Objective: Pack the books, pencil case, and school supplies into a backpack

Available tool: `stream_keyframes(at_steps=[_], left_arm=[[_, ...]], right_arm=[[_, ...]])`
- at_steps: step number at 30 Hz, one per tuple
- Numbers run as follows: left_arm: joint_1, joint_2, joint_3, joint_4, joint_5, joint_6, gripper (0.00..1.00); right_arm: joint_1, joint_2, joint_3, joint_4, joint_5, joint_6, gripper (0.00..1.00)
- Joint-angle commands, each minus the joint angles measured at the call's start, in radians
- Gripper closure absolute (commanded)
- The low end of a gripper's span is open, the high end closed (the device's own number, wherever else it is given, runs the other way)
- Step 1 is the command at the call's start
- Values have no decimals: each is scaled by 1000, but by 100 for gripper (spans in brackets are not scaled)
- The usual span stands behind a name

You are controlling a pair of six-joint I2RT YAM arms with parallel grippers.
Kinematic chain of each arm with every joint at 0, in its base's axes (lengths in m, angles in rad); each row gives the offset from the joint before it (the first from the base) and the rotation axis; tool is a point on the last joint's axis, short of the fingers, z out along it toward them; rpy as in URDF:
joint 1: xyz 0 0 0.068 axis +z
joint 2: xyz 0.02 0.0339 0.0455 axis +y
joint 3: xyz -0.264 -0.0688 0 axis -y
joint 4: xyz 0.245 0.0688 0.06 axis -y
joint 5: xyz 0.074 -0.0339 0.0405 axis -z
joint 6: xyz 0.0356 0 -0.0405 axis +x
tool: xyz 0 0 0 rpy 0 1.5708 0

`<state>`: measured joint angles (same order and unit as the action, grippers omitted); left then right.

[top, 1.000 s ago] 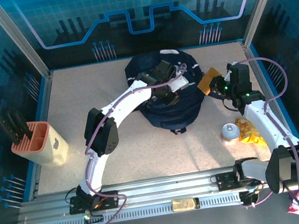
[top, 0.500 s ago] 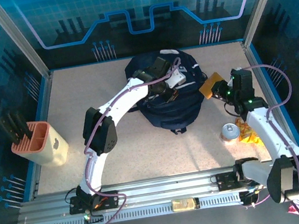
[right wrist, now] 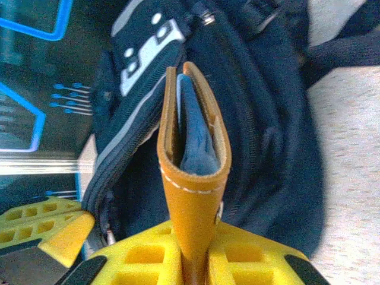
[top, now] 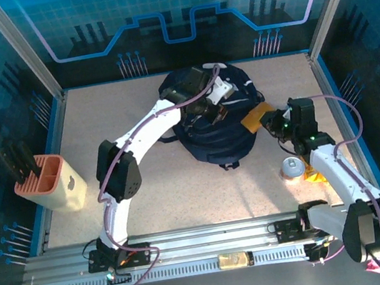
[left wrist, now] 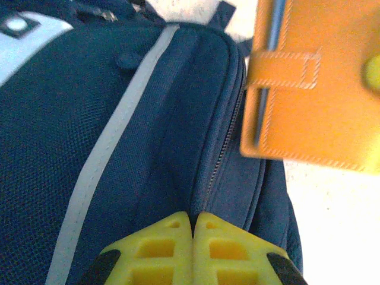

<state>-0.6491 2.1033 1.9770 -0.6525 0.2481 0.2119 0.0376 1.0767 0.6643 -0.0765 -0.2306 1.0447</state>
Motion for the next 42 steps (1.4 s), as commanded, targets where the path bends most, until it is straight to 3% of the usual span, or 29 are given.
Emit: stream_keyframes(at_steps=[1, 10, 15, 24, 29, 34, 42], left_arm=[[-4, -82, -34, 115, 85, -71, 100], [-6, -112, -73, 194, 85, -144, 100], [-5, -120, -78, 221, 59, -178, 100], [34, -156, -129, 277, 18, -263, 100], [58, -151, -131, 297, 40, -315, 100], [73, -151, -129, 294, 34, -337, 100], [89, -138, -133, 292, 49, -368, 100]], right_arm=[[23, 56, -12, 188, -109, 106, 85], [151, 243, 73, 266, -49, 225, 85], [212, 404, 123, 401, 2, 337, 84], [226, 590, 132, 652, 93, 478, 84], [254, 664, 209, 623, 74, 460, 76], [248, 641, 221, 593, 42, 461, 64], [232, 397, 65, 425, 2, 394, 45]])
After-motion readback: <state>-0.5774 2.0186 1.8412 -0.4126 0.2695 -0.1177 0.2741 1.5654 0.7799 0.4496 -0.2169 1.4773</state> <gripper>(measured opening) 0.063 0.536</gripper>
